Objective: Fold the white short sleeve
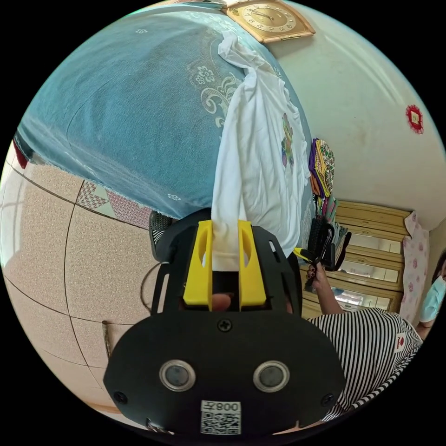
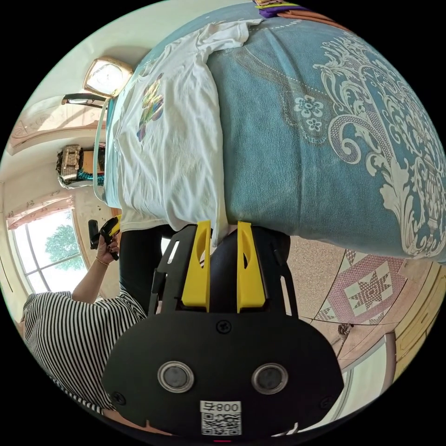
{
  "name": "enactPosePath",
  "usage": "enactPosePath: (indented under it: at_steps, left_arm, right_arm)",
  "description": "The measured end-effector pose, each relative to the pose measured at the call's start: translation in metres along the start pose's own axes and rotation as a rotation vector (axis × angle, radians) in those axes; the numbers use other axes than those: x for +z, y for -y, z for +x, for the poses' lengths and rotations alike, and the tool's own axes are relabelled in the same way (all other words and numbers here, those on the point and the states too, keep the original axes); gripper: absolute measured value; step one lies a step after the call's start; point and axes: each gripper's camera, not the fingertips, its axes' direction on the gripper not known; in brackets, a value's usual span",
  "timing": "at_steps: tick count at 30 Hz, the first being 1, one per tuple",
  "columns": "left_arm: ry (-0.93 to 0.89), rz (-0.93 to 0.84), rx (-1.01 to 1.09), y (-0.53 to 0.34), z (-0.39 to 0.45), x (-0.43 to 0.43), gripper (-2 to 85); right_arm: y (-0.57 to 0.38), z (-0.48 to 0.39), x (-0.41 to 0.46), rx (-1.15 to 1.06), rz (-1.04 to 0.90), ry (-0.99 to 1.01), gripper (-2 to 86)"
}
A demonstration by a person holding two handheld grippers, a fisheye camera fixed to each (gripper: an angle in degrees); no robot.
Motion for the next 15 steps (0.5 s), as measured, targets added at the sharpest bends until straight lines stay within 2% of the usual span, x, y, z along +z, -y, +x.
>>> enactPosePath:
  at_steps: [8, 15]
  left_arm:
    - [-0.042, 0.011, 0.029, -0.002, -0.011, -0.007, 3.1]
    - [-0.09, 0.049, 0.066, -0.003, -0.023, -0.013, 2.4]
  right_arm:
    - [0.018, -0.005, -0.002, -0.002, -0.045, -0.085, 7.6]
    - [0.018, -0.014, -0.003, -0.048, -0.066, -0.1, 1.7]
